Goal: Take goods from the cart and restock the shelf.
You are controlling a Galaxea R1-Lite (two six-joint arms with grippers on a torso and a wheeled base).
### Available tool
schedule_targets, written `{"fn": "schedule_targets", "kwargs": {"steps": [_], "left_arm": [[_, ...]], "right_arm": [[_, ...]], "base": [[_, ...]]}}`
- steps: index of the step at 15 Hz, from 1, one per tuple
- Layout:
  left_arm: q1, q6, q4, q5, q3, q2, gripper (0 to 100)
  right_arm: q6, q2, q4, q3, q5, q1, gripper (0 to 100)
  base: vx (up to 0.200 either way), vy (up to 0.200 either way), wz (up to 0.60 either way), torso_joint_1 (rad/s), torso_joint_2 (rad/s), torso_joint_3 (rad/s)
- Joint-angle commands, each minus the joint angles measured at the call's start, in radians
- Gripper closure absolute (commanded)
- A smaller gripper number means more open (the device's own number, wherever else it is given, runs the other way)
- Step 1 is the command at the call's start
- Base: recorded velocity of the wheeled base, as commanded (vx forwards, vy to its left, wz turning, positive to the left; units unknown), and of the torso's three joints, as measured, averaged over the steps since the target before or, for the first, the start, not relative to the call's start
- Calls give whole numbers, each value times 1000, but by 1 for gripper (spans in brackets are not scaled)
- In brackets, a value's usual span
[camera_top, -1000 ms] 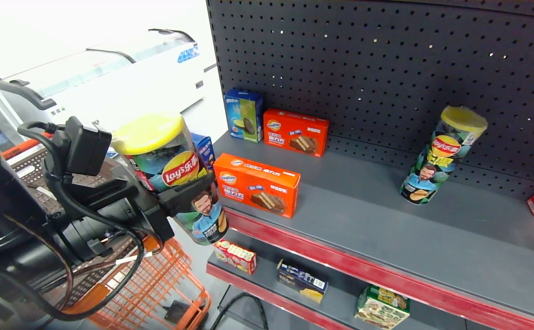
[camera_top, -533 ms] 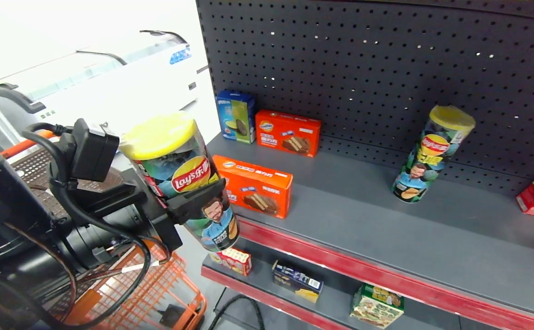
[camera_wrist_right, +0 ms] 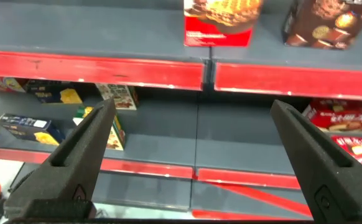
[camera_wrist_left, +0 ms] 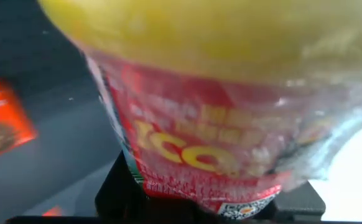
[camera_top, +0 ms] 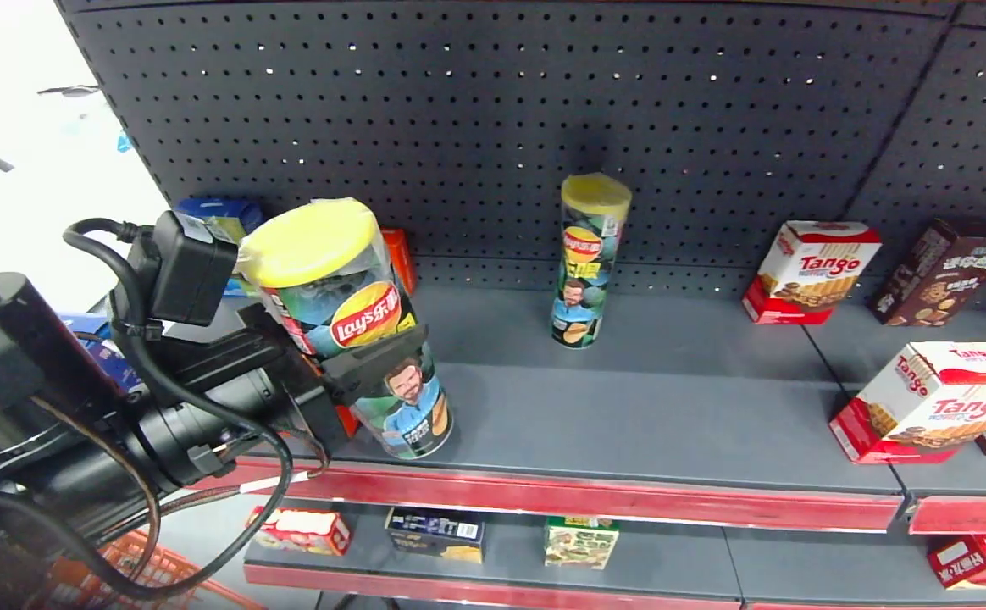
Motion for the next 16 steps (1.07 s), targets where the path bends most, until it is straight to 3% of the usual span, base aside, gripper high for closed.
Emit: {"fn": "schedule_targets", "kwargs": {"steps": [1,16], "left_arm": [[5,0,-2,-3,-2,2,100],[7,1,-5,-4,-33,31,100]], "right_arm": [[0,0,1,0,1,0,0],[-2,0,1,0,2,0,0]], "base": [[0,0,0,0,0,0],[0,0,-40,0,1,0]]}}
